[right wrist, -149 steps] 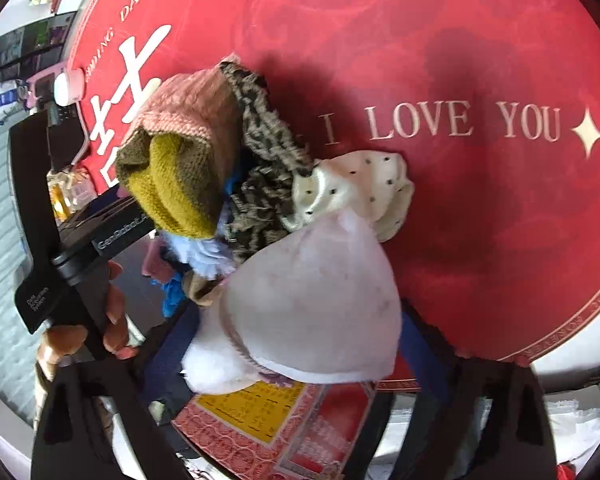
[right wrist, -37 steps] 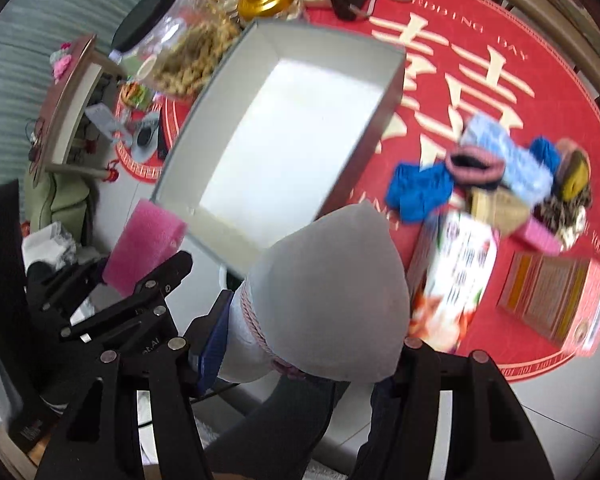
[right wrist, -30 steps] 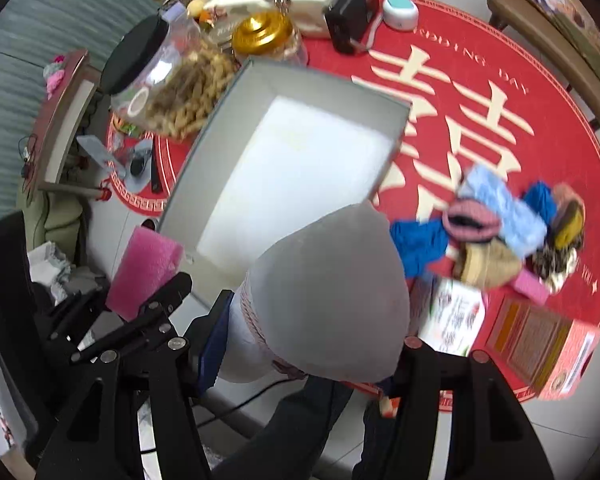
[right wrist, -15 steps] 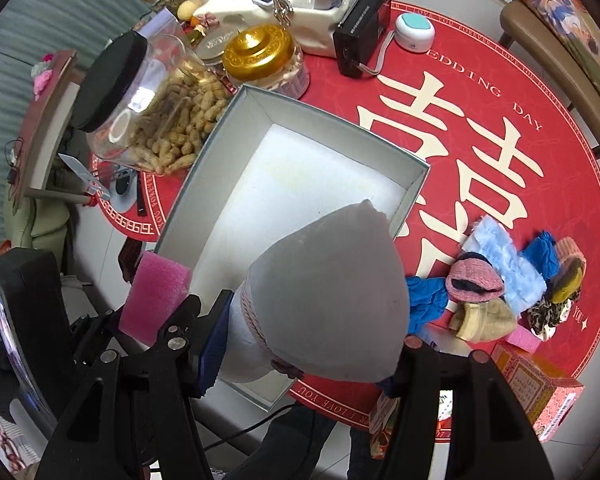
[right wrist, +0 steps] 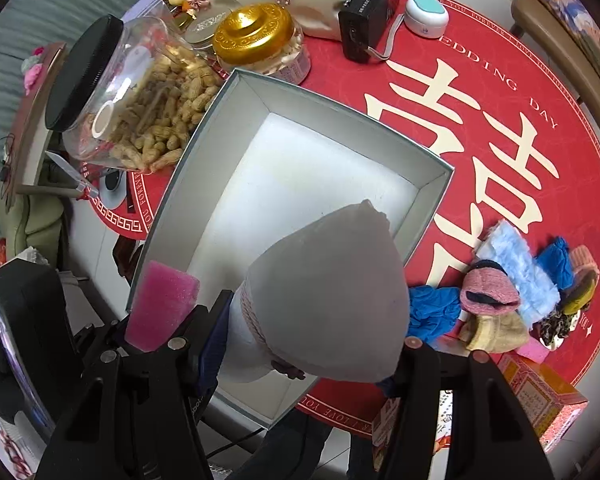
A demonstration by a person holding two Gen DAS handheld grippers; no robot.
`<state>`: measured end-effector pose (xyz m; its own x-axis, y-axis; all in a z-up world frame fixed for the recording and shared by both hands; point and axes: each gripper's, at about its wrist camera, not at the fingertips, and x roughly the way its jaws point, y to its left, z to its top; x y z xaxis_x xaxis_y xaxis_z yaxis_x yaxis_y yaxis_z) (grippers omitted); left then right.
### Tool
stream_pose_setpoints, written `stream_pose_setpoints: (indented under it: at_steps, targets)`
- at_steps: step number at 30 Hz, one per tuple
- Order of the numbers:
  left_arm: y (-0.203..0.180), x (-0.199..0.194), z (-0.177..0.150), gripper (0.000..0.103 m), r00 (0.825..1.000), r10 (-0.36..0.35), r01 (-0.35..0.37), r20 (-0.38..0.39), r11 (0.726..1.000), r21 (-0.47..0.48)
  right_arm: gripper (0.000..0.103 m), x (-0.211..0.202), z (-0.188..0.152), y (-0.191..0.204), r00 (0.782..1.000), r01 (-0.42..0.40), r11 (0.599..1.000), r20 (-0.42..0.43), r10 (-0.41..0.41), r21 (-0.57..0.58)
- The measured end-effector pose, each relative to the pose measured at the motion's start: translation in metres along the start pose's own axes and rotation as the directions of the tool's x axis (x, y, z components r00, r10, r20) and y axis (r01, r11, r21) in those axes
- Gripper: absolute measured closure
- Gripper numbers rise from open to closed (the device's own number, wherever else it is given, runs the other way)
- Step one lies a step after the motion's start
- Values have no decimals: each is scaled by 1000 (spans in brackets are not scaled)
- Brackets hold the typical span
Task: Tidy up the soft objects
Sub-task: 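Lower the white bundle and pink sponge over the open white box, then open both tools to drop the bundle and sponge into the box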
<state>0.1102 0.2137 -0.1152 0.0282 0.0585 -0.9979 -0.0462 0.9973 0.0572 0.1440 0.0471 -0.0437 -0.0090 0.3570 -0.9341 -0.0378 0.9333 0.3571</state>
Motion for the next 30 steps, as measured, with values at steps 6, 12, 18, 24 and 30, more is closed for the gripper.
stream_pose_setpoints:
  at_steps: [6, 12, 18, 24, 30]
  targets:
    - [-2, 7, 4, 55, 1000, -6, 6, -15, 1000, 4, 40, 6, 5, 3, 1000, 9, 1000, 0, -9, -9]
    - [-6, 14, 7, 55, 999, -14, 15, -35, 1000, 10, 40, 10, 10, 4, 1000, 11, 1000, -1, -11, -14]
    - [-5, 12, 7, 4, 997, -70, 70, -21, 998, -3, 28, 9, 11, 2, 1000, 5, 1000, 9, -5, -10]
    - [-4, 0, 5, 3, 997, -67, 67, 28, 998, 3, 17, 4, 6, -7, 999, -48, 999, 15, 48, 18]
    - [-3, -3, 2, 1, 997, -81, 81, 9, 997, 10, 0, -12, -4, -23, 995, -43, 995, 95, 34, 86]
